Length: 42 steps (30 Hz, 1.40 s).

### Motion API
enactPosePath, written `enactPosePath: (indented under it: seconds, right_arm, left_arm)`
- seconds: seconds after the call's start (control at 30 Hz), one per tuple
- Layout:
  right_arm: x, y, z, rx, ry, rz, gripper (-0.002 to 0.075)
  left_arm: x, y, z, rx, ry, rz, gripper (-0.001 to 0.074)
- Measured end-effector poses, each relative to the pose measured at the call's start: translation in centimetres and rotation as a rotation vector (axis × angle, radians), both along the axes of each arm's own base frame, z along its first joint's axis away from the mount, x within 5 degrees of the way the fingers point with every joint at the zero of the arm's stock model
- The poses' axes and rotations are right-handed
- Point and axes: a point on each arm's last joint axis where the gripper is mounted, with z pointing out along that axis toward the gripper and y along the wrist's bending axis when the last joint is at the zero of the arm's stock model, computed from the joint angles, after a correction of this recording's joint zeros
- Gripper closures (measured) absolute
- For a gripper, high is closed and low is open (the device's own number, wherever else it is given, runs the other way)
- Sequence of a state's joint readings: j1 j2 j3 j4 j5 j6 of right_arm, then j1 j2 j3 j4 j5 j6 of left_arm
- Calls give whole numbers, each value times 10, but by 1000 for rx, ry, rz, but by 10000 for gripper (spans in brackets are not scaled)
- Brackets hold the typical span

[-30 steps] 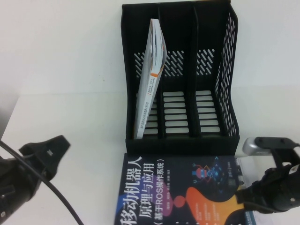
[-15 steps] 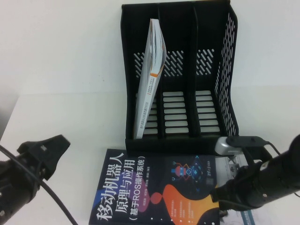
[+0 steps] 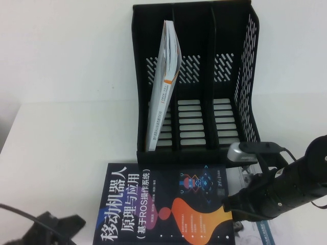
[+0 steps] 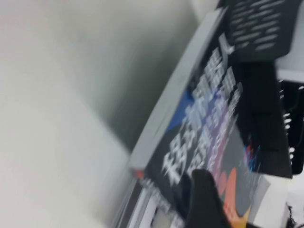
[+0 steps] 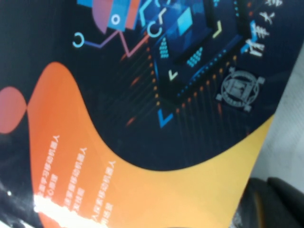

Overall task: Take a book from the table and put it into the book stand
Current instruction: Push book with right arm

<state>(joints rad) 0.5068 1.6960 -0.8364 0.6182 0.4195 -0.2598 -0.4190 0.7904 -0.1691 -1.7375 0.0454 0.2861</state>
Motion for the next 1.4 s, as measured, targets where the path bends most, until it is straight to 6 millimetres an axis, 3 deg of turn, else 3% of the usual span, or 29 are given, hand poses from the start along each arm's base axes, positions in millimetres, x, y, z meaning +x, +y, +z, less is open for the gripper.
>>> enactPosePath:
  seconds: [0.37, 0.63, 0.93, 1.13, 1.4]
  right_arm:
    - [2, 2, 0, 14, -6, -22, 724]
    - [3, 3, 0, 28, -7, -43, 724]
    - [5, 4, 0, 49, -11, -78, 724]
    - [5, 4, 0, 50, -9, -81, 724]
    - [5, 4, 0, 55, -6, -87, 724]
  left_arm:
    - [-10, -4, -15, -89, 101, -26, 339]
    - [-18, -3, -47, -53, 290, -12, 313]
    - [-10, -9, -38, -29, 240, -83, 356]
    - [-9, -8, -38, 19, 215, -102, 411]
    - [-7, -9, -47, 31, 287, -90, 423]
